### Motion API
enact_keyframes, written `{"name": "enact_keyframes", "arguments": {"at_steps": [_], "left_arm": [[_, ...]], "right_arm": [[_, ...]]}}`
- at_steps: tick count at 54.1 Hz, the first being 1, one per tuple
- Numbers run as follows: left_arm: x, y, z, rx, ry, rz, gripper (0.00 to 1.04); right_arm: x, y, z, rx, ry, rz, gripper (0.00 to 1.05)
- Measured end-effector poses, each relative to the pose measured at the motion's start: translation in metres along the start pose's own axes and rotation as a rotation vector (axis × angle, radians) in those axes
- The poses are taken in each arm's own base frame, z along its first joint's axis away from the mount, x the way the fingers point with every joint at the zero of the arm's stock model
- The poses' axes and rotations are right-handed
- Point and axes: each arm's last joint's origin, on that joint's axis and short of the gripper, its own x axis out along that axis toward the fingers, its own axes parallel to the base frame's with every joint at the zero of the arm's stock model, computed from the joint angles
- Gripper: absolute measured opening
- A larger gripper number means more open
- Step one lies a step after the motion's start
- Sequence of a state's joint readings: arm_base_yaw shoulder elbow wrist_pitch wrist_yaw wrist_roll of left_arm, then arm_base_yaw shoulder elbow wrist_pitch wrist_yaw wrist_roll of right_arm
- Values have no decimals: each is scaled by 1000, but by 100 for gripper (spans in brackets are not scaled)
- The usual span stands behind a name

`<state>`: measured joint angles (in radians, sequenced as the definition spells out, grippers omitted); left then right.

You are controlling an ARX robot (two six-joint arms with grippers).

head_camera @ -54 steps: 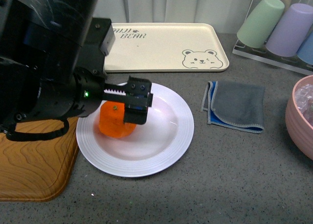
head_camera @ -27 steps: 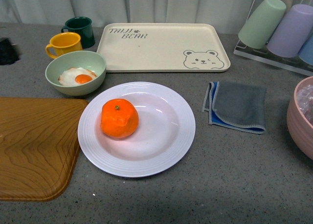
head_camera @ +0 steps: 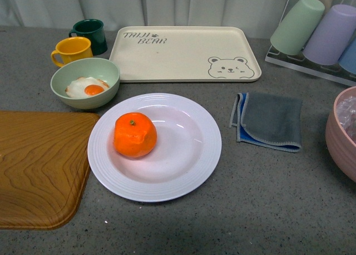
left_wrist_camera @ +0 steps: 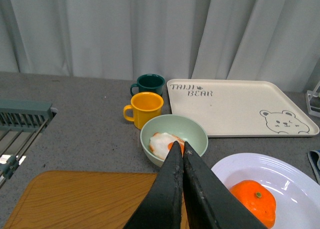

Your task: Place orange and plate with both arms

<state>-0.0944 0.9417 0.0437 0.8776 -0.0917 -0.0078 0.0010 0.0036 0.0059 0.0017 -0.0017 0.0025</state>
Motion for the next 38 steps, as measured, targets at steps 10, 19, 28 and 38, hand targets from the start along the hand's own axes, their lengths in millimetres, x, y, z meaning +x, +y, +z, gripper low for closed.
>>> {"name": "enact_keyframes", "arguments": {"at_steps": [10,19,28,38], "left_arm": [[-11,12,2,-2,-9,4,4],[-19,12,6,-2,-23,2,4],[-28,12,10,-2,-34,2,4],[-37,12,12,-2,-42,2,4]], "right_arm": [[0,0,0,0,0,0,95],[0,0,0,0,0,0,95],[0,0,0,0,0,0,95],[0,0,0,0,0,0,95]]}}
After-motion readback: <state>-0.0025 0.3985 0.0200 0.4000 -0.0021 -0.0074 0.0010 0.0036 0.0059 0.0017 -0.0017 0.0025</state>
